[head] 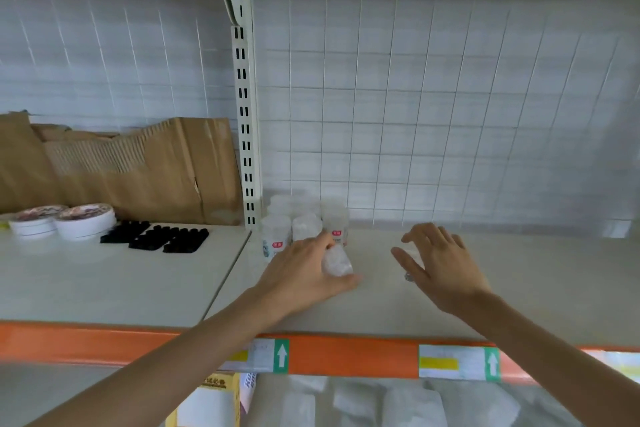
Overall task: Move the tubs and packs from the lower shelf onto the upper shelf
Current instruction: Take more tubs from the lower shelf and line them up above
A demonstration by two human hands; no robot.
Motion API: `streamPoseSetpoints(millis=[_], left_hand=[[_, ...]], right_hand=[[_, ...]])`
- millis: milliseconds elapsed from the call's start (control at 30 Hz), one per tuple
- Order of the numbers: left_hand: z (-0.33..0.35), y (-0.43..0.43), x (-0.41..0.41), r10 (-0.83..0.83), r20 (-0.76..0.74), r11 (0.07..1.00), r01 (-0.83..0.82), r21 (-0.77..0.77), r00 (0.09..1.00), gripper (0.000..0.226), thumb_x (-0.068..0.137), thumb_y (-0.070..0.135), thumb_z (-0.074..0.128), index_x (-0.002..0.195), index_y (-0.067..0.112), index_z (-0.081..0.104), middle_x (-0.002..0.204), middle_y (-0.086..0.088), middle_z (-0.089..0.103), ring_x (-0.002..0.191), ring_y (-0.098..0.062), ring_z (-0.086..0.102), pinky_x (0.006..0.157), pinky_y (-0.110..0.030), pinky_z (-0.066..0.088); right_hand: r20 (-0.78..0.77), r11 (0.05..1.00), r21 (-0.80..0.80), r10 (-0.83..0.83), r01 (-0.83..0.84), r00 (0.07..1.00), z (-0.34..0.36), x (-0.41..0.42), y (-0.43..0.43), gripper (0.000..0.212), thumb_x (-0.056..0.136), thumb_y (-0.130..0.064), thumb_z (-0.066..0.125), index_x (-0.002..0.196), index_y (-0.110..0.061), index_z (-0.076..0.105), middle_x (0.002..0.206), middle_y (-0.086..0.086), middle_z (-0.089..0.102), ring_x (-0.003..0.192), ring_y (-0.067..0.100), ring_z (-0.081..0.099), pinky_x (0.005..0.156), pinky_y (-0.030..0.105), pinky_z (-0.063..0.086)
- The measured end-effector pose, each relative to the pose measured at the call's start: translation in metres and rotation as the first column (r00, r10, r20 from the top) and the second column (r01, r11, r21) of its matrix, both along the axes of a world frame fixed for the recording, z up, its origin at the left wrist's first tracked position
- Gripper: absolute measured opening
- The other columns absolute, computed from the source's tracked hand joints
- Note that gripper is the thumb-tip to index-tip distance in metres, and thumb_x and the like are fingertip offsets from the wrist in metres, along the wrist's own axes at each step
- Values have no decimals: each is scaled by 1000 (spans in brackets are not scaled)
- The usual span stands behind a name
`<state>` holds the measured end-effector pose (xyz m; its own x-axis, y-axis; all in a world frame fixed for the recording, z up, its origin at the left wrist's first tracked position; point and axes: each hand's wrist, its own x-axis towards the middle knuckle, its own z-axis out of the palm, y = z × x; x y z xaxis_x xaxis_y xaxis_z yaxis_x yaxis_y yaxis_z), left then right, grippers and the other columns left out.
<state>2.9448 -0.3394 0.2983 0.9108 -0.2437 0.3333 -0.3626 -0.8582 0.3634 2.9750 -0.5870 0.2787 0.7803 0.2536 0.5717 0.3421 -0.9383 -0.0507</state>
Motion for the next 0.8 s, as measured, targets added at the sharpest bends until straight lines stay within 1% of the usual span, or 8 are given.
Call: streamPoseSetpoints(millis=[100,200,233,333,467,533,700,800], left_hand=[[-1,-1,-4,34,-72,988,-45,-151,997,59,87,75,41,117,26,52,101,10,59,84,-8,60,68,-29,46],[-1,-6,-13,17,-141,917,-72,-392,990,45,97,60,40,110,19,55,93,0,61,76,-10,61,64,-26,43],[-1,-9,-17,4,-148,888,-72,-454,989,41,98,55,41,105,17,55,91,-3,60,73,-7,59,60,-21,42],[-1,-18,-22,-18,-145,807,-71,-587,989,35,101,46,41,92,13,51,83,0,52,63,7,51,57,-11,39],[-4,-27,-19,-60,-238,586,-159,-795,969,20,101,50,39,110,33,40,92,26,42,82,12,44,73,-14,34],[-7,-31,-20,-72,-218,505,-153,-849,973,20,101,48,43,114,34,37,96,28,41,86,13,41,84,-17,31],[-14,-35,-23,-33,-139,456,-109,-883,990,20,96,47,52,100,28,56,98,14,58,90,8,54,73,-11,37],[-16,-30,-25,-109,-138,448,-75,-891,984,14,93,49,54,101,39,60,104,24,62,93,19,55,77,-9,37]], right_hand=[[72,954,286,69,-87,995,3,-13,17,47,95,-55,32,105,-22,63,108,-9,55,103,14,53,87,29,38],[17,820,554,165,-147,986,-1,-28,46,10,94,-34,56,99,-27,62,98,-16,56,92,6,58,75,23,44],[-28,783,605,202,-144,979,-3,-31,55,8,91,-30,61,99,-28,61,96,-16,58,87,3,59,71,20,43],[-234,705,705,334,-78,913,-3,-37,72,28,85,-33,71,108,-29,56,94,-12,63,80,-5,59,66,11,44],[-460,633,774,561,2,688,-3,-39,80,57,82,-30,77,130,-22,48,111,-7,65,98,1,63,81,14,49],[-457,588,809,619,8,639,-6,-40,79,63,80,-20,80,134,-18,48,114,-2,65,102,10,65,88,23,53],[-384,478,878,705,0,596,-7,-41,69,50,81,-7,76,125,-18,55,116,8,67,106,15,66,85,16,51],[-359,415,908,710,51,606,-9,-39,66,49,79,-7,79,121,-17,56,111,7,71,103,14,68,79,15,52]])
